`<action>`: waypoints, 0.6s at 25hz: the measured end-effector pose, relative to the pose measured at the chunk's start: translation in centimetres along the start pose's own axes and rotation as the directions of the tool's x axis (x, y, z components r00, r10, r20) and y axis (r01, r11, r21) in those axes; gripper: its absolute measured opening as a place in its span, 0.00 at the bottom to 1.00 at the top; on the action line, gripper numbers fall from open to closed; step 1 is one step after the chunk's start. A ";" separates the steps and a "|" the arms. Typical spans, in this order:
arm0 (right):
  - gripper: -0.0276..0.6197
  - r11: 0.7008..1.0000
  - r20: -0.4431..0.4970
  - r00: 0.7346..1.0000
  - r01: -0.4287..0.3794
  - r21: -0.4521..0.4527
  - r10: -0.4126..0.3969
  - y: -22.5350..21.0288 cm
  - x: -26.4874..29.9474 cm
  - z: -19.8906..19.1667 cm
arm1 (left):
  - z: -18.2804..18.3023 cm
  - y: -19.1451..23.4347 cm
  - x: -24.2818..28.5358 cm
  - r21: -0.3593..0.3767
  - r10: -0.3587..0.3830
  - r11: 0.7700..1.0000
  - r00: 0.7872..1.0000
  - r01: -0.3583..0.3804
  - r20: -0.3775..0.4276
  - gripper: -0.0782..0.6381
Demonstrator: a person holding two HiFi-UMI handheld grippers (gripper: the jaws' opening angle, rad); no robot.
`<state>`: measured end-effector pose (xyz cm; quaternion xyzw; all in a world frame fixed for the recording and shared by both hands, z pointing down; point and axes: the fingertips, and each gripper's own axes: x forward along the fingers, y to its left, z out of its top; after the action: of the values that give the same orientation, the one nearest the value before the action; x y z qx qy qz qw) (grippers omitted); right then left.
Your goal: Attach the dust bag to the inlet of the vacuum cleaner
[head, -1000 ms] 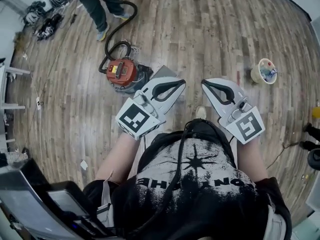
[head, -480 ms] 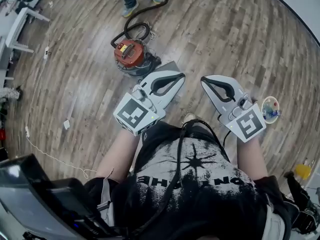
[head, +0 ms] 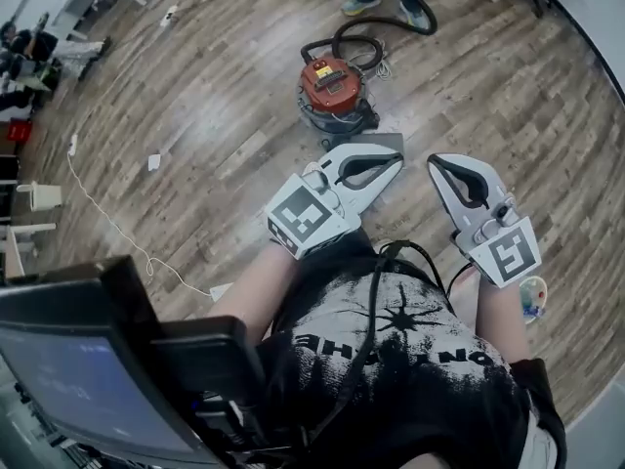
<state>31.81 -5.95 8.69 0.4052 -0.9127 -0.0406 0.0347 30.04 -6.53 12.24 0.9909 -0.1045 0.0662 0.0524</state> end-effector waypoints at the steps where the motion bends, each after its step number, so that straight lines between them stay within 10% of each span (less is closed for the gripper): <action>1: 0.05 1.000 0.001 1.000 -0.018 -0.004 0.018 -0.2 1.0 0.0 | 0.0 0.9 -0.3 -0.004 0.014 1.000 1.000 -0.014 0.002 0.11; 15: 0.05 0.993 -0.123 0.988 -0.098 -0.065 0.089 -5.3 10.6 -3.9 | -0.8 12.4 -2.4 -0.021 0.104 0.994 0.994 -0.103 0.017 0.11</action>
<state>29.03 -17.58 12.37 0.3622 -0.9249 -0.0466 0.1057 25.00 -18.06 13.76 0.9842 -0.1568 0.0586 0.0580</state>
